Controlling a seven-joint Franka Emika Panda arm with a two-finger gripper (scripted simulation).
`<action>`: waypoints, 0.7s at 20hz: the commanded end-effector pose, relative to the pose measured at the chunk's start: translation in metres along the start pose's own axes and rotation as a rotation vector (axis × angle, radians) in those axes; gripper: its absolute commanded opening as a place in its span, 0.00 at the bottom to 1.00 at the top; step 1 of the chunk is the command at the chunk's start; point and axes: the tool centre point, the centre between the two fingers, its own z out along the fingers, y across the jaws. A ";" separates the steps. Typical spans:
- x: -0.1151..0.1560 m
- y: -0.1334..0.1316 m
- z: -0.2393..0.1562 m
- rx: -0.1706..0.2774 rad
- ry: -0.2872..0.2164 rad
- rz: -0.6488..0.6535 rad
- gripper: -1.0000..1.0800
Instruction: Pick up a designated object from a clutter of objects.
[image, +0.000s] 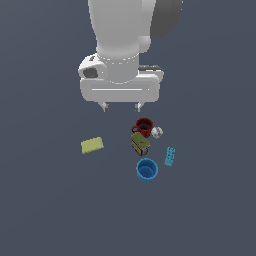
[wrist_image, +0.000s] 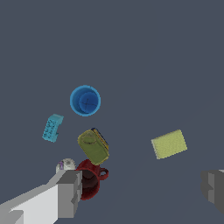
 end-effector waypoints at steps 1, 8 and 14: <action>0.002 -0.004 0.005 -0.001 -0.001 0.005 0.96; 0.011 -0.026 0.032 -0.010 -0.002 0.040 0.96; 0.021 -0.060 0.073 -0.019 -0.003 0.091 0.96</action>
